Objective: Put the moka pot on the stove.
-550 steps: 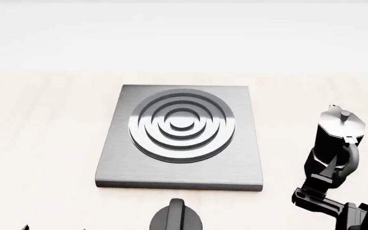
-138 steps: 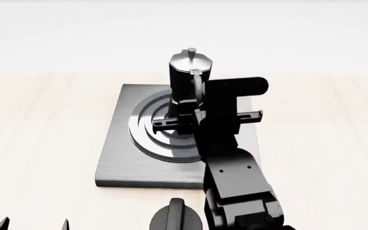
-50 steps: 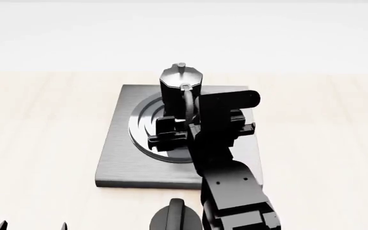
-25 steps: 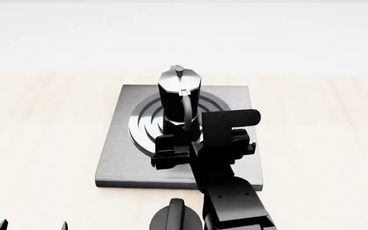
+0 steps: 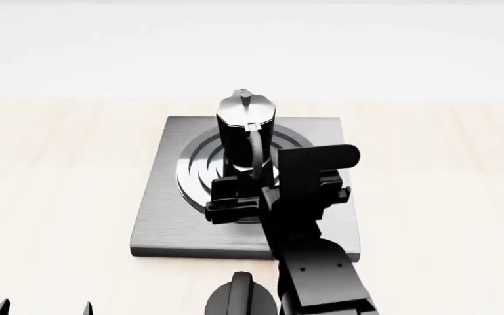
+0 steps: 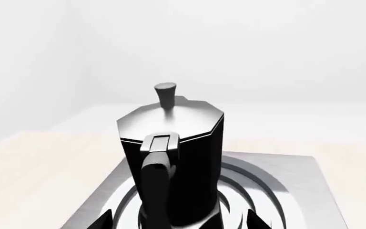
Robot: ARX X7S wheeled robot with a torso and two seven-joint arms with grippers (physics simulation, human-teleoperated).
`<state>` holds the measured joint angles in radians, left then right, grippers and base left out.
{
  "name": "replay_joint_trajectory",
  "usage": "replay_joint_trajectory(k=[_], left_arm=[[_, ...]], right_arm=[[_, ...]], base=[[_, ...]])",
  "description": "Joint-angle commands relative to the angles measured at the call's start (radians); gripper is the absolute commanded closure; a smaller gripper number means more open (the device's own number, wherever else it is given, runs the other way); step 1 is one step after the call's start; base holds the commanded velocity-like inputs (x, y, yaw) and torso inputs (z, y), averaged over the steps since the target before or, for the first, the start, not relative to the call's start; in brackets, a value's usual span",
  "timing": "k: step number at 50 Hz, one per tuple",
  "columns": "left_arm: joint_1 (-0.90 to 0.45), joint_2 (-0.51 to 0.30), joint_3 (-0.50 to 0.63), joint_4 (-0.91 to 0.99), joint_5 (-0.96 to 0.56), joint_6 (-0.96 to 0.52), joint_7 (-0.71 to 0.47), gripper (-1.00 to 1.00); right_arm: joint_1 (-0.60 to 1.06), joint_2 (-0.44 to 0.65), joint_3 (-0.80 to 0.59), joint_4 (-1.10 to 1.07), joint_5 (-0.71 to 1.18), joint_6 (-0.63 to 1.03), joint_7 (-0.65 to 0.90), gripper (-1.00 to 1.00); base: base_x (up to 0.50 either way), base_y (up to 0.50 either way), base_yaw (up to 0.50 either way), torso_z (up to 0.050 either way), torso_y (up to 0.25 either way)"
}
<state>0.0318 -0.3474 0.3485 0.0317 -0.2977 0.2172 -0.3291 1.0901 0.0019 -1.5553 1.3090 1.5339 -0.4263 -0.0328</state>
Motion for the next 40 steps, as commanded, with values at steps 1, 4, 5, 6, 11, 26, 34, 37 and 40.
replay_joint_trajectory(k=[1, 4, 5, 6, 11, 26, 34, 37, 40], left_arm=[[0.014, -0.008, -0.001, 0.046, -0.003, 0.002, 0.008, -1.0], [0.015, -0.009, 0.0, 0.048, -0.003, 0.002, 0.007, -1.0], [0.016, -0.01, 0.0, 0.049, -0.002, 0.003, 0.006, -1.0], [0.016, -0.01, 0.0, 0.049, -0.002, 0.003, 0.006, -1.0], [0.02, -0.012, 0.001, 0.059, -0.002, 0.002, 0.003, -1.0], [0.01, -0.014, 0.003, 0.056, -0.006, -0.001, 0.003, -1.0], [0.01, -0.015, 0.004, 0.058, -0.008, -0.001, 0.002, -1.0], [0.013, -0.017, 0.004, 0.063, -0.008, 0.0, 0.0, -1.0], [0.013, -0.017, 0.005, 0.062, -0.008, 0.001, 0.0, -1.0]], right_arm=[[-0.014, -0.002, 0.009, -0.007, -0.016, -0.044, -0.001, -1.0], [-0.017, -0.002, 0.01, -0.005, -0.019, -0.07, 0.003, -1.0], [-0.019, -0.002, 0.011, -0.006, -0.018, -0.073, -0.001, -1.0], [-0.02, -0.002, 0.013, -0.006, -0.016, -0.079, -0.005, -1.0], [-0.018, -0.002, 0.019, -0.005, -0.004, -0.098, -0.024, -1.0], [-0.019, -0.001, 0.024, -0.011, -0.001, -0.187, -0.034, -1.0], [-0.018, 0.095, 0.006, -0.201, -0.035, -0.228, 0.063, -1.0], [-0.014, 0.143, -0.004, -0.292, -0.053, -0.239, 0.114, -1.0], [-0.012, 0.169, -0.01, -0.343, -0.065, -0.245, 0.142, -1.0]], base=[[0.0, 0.0, 0.0, 0.0, 0.0], [0.0, 0.0, 0.0, 0.0, 0.0], [0.0, 0.0, 0.0, 0.0, 0.0], [0.0, 0.0, 0.0, 0.0, 0.0], [0.0, 0.0, 0.0, 0.0, 0.0], [0.0, 0.0, 0.0, 0.0, 0.0], [0.0, 0.0, 0.0, 0.0, 0.0], [0.0, 0.0, 0.0, 0.0, 0.0], [0.0, 0.0, 0.0, 0.0, 0.0]])
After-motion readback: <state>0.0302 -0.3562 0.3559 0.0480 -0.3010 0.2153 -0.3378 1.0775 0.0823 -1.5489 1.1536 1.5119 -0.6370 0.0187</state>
